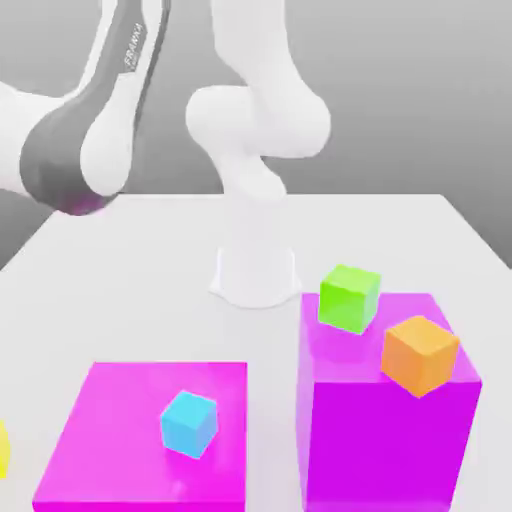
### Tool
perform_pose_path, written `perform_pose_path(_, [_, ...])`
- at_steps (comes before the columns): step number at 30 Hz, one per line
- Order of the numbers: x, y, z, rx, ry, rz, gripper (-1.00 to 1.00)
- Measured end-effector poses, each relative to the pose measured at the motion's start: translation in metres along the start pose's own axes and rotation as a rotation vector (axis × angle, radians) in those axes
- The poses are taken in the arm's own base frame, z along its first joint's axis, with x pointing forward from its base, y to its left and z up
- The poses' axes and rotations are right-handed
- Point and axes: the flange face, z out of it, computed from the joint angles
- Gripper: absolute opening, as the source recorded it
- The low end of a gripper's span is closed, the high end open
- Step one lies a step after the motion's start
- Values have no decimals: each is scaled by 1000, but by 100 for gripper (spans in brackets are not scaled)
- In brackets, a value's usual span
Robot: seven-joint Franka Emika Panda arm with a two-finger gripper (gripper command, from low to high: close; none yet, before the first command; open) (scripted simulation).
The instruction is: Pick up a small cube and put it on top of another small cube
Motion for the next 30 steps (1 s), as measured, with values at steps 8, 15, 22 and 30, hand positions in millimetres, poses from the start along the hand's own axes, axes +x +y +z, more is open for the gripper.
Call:
perform_pose_path(8, [28,23,113,-73,-28,122,-100])
perform_pose_path(15, [28,22,107,-72,-28,124,-100])
perform_pose_path(22, [-75,-14,-2,-60,-58,-18,-100])
perform_pose_path(30, [-302,19,-122,-55,-85,-353,-100])
